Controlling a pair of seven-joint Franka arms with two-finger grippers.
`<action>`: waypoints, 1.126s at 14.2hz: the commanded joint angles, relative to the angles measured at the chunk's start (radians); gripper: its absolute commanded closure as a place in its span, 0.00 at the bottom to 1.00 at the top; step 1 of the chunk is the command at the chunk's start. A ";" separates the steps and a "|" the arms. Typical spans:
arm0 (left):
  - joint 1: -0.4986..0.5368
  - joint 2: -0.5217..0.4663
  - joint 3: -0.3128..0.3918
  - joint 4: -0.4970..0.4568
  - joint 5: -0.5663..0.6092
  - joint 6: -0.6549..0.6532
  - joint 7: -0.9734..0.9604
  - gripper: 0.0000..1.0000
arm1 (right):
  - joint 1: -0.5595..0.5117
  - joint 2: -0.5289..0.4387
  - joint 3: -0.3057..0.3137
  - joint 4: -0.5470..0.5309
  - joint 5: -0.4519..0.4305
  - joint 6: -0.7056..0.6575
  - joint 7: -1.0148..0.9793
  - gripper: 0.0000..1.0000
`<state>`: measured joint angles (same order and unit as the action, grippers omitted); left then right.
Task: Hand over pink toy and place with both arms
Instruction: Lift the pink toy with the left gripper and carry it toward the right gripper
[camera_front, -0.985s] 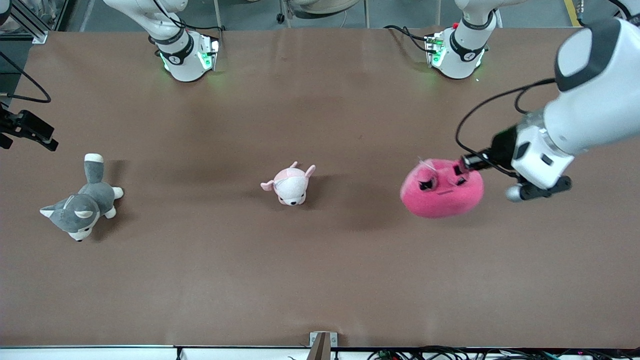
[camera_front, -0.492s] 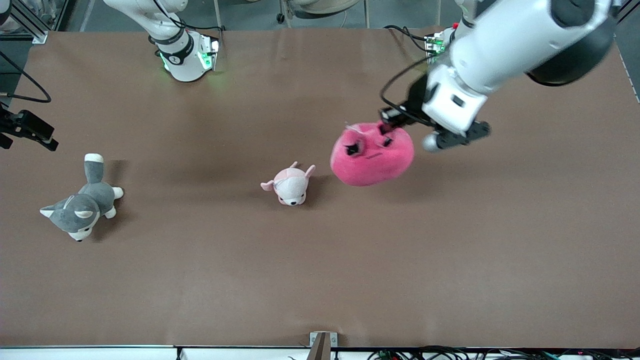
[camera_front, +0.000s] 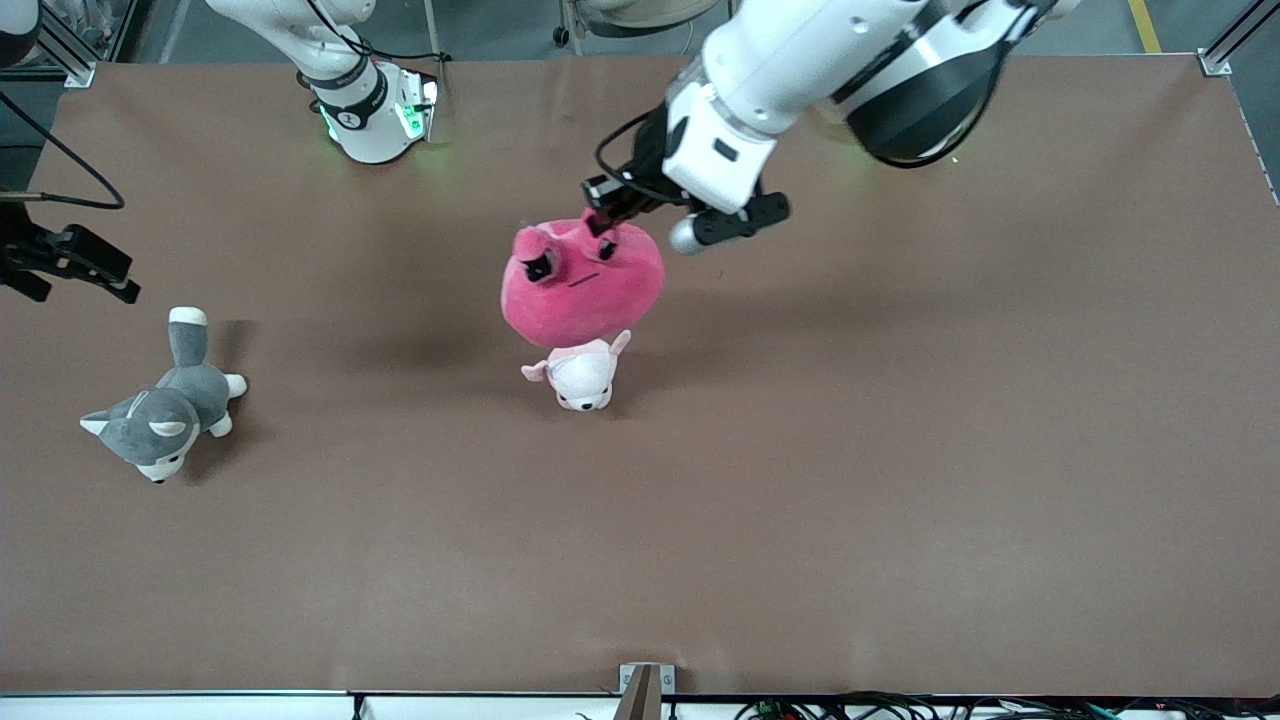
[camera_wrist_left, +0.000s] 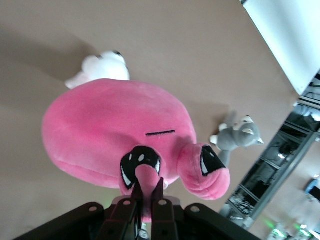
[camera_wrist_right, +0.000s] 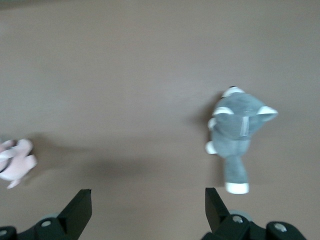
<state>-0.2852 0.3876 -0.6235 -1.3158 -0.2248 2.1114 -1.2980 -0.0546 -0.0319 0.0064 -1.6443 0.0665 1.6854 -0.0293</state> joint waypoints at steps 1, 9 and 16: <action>-0.075 0.072 0.002 0.044 -0.007 0.088 -0.046 1.00 | 0.036 -0.003 0.000 0.020 0.142 -0.056 0.028 0.00; -0.193 0.206 0.004 0.089 -0.007 0.268 -0.078 1.00 | 0.197 0.072 -0.002 0.115 0.360 -0.042 0.193 0.38; -0.212 0.214 0.004 0.089 -0.007 0.292 -0.087 1.00 | 0.271 0.127 -0.002 0.084 0.354 -0.071 0.198 0.37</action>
<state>-0.4751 0.5897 -0.6225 -1.2583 -0.2248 2.3947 -1.3658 0.1919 0.0735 0.0147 -1.5574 0.4066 1.6272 0.1536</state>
